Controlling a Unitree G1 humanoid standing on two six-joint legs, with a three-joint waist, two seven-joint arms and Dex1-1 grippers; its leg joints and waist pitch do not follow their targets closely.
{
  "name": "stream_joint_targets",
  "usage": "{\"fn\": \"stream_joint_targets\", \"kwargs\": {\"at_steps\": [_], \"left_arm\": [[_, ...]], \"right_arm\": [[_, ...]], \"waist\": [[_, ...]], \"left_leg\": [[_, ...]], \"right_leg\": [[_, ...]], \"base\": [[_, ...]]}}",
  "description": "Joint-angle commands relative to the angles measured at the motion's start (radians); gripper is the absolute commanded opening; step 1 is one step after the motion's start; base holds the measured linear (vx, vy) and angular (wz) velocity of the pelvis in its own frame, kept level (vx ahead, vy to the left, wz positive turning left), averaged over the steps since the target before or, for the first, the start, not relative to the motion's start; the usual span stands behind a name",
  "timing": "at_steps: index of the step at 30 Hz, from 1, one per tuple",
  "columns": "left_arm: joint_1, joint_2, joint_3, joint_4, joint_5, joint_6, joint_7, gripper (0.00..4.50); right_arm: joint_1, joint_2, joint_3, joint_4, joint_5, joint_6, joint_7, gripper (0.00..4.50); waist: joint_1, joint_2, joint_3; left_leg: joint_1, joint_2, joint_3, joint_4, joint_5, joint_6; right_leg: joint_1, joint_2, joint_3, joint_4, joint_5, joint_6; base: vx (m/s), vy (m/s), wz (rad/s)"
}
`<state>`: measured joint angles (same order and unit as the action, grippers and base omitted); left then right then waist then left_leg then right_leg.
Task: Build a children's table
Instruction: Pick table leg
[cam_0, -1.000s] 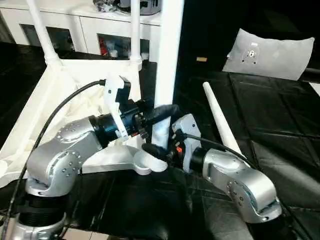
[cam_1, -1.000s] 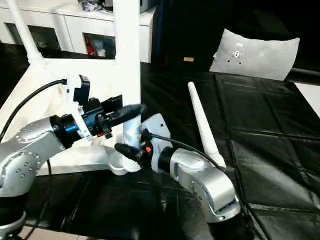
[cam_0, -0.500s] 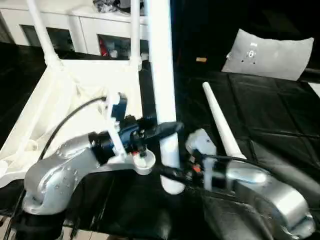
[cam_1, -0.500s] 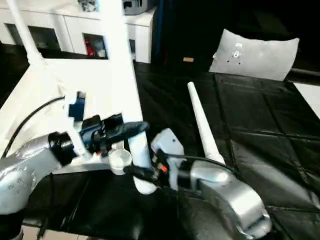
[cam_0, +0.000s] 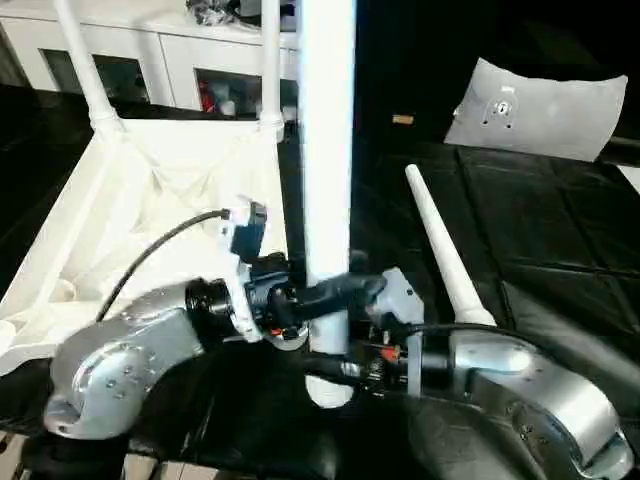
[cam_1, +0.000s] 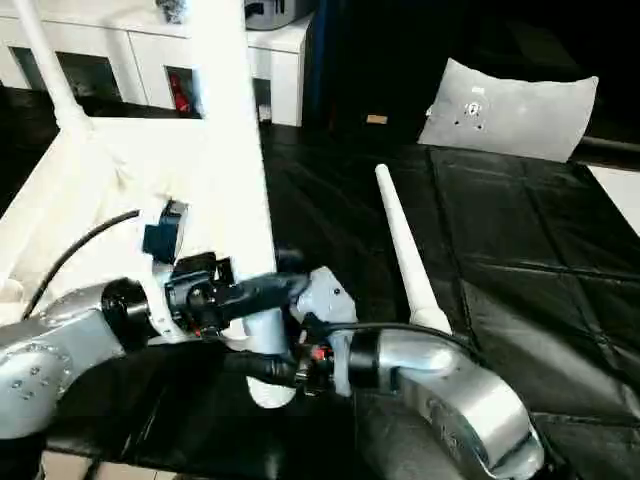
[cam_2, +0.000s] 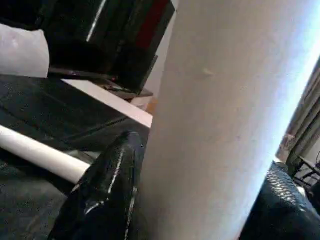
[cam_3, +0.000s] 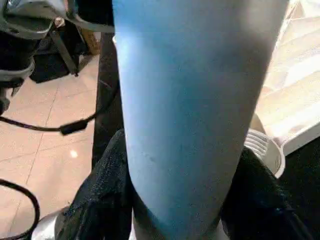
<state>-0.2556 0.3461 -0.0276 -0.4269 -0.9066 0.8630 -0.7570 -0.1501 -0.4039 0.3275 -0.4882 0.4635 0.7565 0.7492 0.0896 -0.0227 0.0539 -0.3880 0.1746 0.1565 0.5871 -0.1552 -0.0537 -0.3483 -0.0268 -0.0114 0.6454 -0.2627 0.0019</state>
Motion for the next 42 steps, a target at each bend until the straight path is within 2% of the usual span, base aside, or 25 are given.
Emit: {"fn": "stream_joint_targets", "kwargs": {"at_steps": [1, 5, 8, 10, 14, 15, 18, 23, 27, 30, 35, 40, 41, 42], "left_arm": [[0.010, 0.008, -0.054, -0.019, 0.015, 0.006, -0.024, 2.92], [0.017, 0.011, -0.055, -0.019, 0.024, -0.001, -0.023, 2.92], [0.012, -0.019, -0.005, -0.019, -0.035, -0.012, -0.005, 2.92], [0.012, -0.022, 0.002, -0.020, -0.048, -0.014, -0.005, 2.92], [-0.003, -0.091, 0.082, -0.026, -0.203, -0.029, 0.024, 2.92], [-0.003, -0.091, 0.082, -0.026, -0.203, -0.029, 0.024, 2.92], [-0.019, -0.164, 0.134, -0.022, -0.306, -0.068, 0.077, 2.92], [-0.026, -0.204, 0.158, -0.013, -0.357, -0.096, 0.113, 2.92], [-0.039, -0.279, 0.204, -0.012, -0.456, -0.146, 0.181, 2.92], [-0.045, -0.316, 0.225, -0.009, -0.481, -0.175, 0.223, 2.92], [-0.050, -0.312, 0.246, 0.016, -0.472, -0.193, 0.268, 2.92], [-0.045, -0.255, 0.182, 0.000, -0.364, -0.147, 0.255, 2.92], [-0.052, -0.217, 0.147, -0.007, -0.294, -0.148, 0.248, 2.92], [-0.056, -0.202, 0.137, -0.009, -0.263, -0.157, 0.234, 2.92]], "right_arm": [[-0.014, 0.001, 0.007, -0.015, 0.006, -0.018, -0.001, 1.89], [-0.010, -0.001, 0.007, -0.015, 0.006, -0.019, 0.000, 1.89], [-0.008, -0.002, -0.002, -0.016, 0.008, -0.019, 0.003, 1.89], [-0.008, -0.002, -0.002, -0.017, 0.009, -0.020, 0.001, 1.89], [-0.006, 0.038, -0.038, -0.001, 0.052, -0.025, -0.008, 1.89], [-0.006, 0.038, -0.038, -0.001, 0.052, -0.025, -0.008, 1.89], [0.001, 0.064, -0.057, 0.004, 0.082, -0.028, -0.014, 1.89], [0.001, 0.087, -0.077, 0.013, 0.099, -0.033, -0.028, 1.89], [-0.008, 0.135, -0.121, 0.034, 0.126, -0.045, -0.065, 1.89], [-0.014, 0.153, -0.139, 0.041, 0.142, -0.049, -0.080, 1.89], [-0.021, 0.166, -0.146, 0.045, 0.149, -0.055, -0.090, 1.89], [-0.028, 0.158, -0.130, 0.052, 0.132, -0.057, -0.095, 1.89], [-0.029, 0.153, -0.124, 0.055, 0.124, -0.058, -0.105, 1.89], [-0.030, 0.153, -0.123, 0.059, 0.119, -0.059, -0.112, 1.89]], "waist": [[0.001, 0.006, -0.047], [0.001, 0.007, -0.048], [0.001, 0.005, -0.048], [0.002, 0.004, -0.050], [0.002, 0.004, -0.049], [0.002, 0.003, -0.050], [0.003, 0.003, -0.048], [0.004, 0.002, -0.049], [0.004, 0.000, -0.050], [0.004, 0.000, -0.051], [0.004, -0.001, -0.051], [0.004, 0.002, -0.052], [0.004, 0.002, -0.052], [0.004, 0.003, -0.052]], "left_leg": [[0.028, 0.048, -0.015, -0.070, -0.246, -0.060], [0.030, 0.049, -0.015, -0.070, -0.246, -0.062], [0.027, 0.048, -0.014, -0.070, -0.237, -0.062], [0.026, 0.048, -0.014, -0.068, -0.224, -0.057], [0.025, 0.047, -0.013, -0.066, -0.226, -0.055], [0.025, 0.047, -0.013, -0.066, -0.225, -0.054], [0.025, 0.047, -0.013, -0.066, -0.234, -0.054], [0.024, 0.047, -0.014, -0.067, -0.233, -0.058], [0.024, 0.048, -0.014, -0.066, -0.234, -0.061], [0.025, 0.047, -0.013, -0.065, -0.218, -0.060], [0.025, 0.046, -0.014, -0.066, -0.222, -0.068], [0.026, 0.047, -0.016, -0.069, -0.219, -0.075], [0.026, 0.047, -0.017, -0.069, -0.216, -0.077], [0.028, 0.047, -0.017, -0.070, -0.220, -0.076]], "right_leg": [[0.008, -0.091, 0.044, -0.095, -0.175, -0.118], [0.007, -0.091, 0.045, -0.095, -0.173, -0.114], [0.009, -0.092, 0.044, -0.093, -0.162, -0.120], [0.010, -0.091, 0.044, -0.092, -0.142, -0.122], [0.010, -0.092, 0.043, -0.092, -0.140, -0.140], [0.011, -0.091, 0.043, -0.091, -0.136, -0.140], [0.011, -0.091, 0.043, -0.093, -0.145, -0.134], [0.011, -0.090, 0.043, -0.094, -0.153, -0.115], [0.012, -0.090, 0.042, -0.095, -0.154, -0.115], [0.014, -0.088, 0.042, -0.094, -0.139, -0.098], [0.012, -0.087, 0.042, -0.095, -0.150, -0.080], [0.013, -0.085, 0.042, -0.094, -0.124, -0.058], [0.014, -0.086, 0.042, -0.094, -0.122, -0.052], [0.013, -0.084, 0.043, -0.094, -0.126, -0.043]], "base": [[0.000, 0.000, 0.00], [0.000, 0.000, 0.00], [0.000, 0.000, 0.00], [0.000, 0.000, 0.00], [0.000, 0.000, 0.00], [0.000, 0.000, 0.00], [0.000, 0.000, 0.00], [0.000, 0.000, 0.00], [0.000, 0.000, 0.00], [0.000, 0.000, 0.00], [0.000, 0.000, 0.00], [0.000, 0.000, 0.00], [0.000, 0.000, 0.00], [0.000, 0.000, 0.00]]}}
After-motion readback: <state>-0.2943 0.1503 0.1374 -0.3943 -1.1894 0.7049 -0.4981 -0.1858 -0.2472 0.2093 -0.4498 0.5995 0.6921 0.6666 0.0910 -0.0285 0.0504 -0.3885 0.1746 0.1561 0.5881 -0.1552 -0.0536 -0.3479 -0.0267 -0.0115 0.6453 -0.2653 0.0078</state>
